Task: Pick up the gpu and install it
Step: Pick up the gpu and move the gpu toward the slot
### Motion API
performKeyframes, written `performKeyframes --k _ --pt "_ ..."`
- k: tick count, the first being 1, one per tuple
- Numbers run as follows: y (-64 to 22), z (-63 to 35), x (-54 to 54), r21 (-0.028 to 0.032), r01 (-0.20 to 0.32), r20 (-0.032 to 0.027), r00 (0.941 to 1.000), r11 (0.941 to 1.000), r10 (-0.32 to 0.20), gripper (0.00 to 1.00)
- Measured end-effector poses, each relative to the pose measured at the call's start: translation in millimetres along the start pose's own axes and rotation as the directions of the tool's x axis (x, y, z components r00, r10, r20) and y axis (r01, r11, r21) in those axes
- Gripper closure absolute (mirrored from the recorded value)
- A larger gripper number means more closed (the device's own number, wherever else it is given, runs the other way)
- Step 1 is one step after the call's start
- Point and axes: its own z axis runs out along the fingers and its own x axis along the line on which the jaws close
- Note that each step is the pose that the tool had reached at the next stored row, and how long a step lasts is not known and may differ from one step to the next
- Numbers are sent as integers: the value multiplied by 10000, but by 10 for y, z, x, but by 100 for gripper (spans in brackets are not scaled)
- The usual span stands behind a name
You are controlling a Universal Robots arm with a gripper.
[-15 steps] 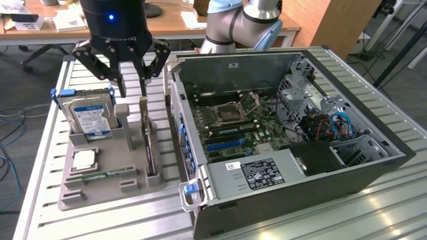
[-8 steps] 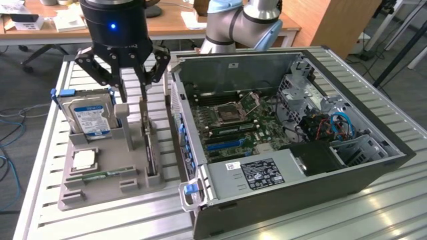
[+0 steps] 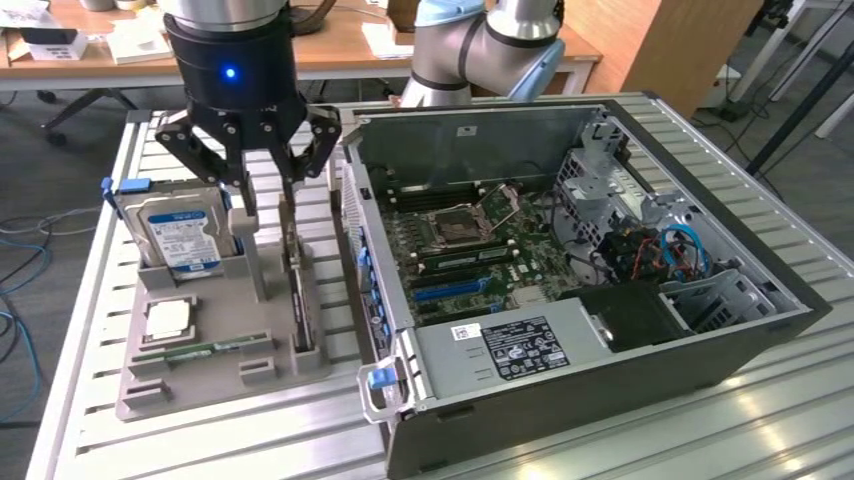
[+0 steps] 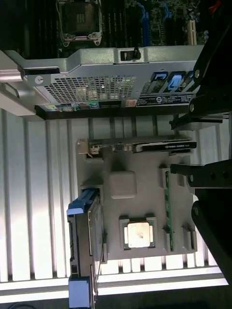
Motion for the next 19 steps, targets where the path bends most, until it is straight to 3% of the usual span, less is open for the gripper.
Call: performKeyframes --k 19 --pt "-24 290 6 1 0 -1 10000 10000 0 59"
